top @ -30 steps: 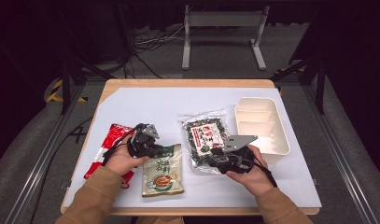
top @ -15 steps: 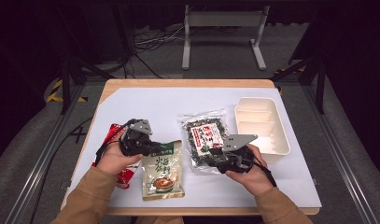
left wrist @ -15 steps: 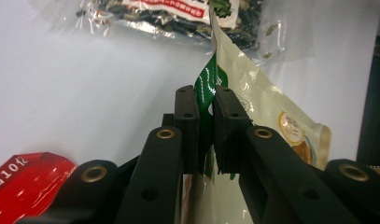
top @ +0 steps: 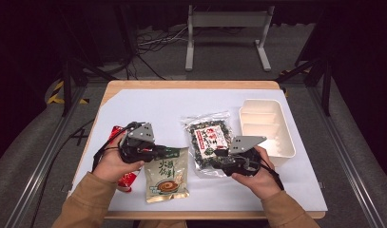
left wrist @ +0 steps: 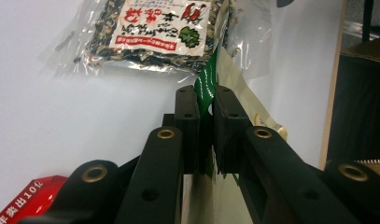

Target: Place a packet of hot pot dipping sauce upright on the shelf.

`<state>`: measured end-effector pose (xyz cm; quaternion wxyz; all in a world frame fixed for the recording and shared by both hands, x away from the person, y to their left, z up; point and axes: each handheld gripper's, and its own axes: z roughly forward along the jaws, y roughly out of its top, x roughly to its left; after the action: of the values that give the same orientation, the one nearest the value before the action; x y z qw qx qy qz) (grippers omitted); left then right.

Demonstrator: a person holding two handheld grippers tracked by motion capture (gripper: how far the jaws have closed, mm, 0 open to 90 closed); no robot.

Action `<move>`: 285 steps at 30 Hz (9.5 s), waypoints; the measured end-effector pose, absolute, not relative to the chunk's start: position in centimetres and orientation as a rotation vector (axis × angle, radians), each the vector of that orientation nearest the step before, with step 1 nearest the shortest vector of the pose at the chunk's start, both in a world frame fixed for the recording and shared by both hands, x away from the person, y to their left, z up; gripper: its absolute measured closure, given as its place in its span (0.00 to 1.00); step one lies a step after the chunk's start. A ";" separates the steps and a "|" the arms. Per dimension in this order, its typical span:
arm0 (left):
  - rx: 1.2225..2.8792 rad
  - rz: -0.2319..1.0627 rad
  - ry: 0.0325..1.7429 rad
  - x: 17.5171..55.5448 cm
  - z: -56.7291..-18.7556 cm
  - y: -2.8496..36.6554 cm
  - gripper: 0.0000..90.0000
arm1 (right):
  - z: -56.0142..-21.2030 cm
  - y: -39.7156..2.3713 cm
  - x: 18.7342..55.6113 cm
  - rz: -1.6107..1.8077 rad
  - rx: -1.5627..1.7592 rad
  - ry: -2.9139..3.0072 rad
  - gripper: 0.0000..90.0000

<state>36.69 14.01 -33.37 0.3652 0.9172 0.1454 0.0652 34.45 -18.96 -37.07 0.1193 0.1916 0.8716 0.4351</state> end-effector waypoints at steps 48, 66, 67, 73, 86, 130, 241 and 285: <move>2.319 0.219 0.167 32.4 -30.1 12.1 0.91 | -30.0 -12.6 33.0 1.118 0.172 2.756 0.67; 2.334 0.214 0.146 32.2 -30.3 11.4 0.91 | -30.8 -9.8 34.0 0.911 0.054 2.829 0.80; 2.337 0.212 0.147 32.2 -30.4 11.4 0.91 | -30.8 -9.7 34.0 0.903 0.047 2.833 0.80; 2.341 0.204 0.148 32.3 -30.5 11.3 0.91 | -31.0 -9.2 34.0 0.885 0.021 2.849 0.86; 2.292 0.219 0.161 32.3 -30.1 12.0 0.86 | -30.4 -9.0 33.8 0.917 0.016 2.859 0.99; 2.080 0.365 0.455 34.6 -29.5 19.0 0.37 | -23.3 -17.3 36.8 0.806 0.214 2.624 0.99; 2.020 0.444 0.856 36.8 -34.8 26.2 0.31 | -26.7 -32.7 50.8 0.609 0.418 2.407 0.99; 2.044 0.342 0.857 38.0 -35.2 25.7 0.25 | -27.0 -33.0 48.8 0.906 0.652 2.263 0.50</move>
<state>38.04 25.70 -35.16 0.4345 0.8208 0.3444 0.1374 48.76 -33.03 -26.95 0.3045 0.2460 0.8543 0.3420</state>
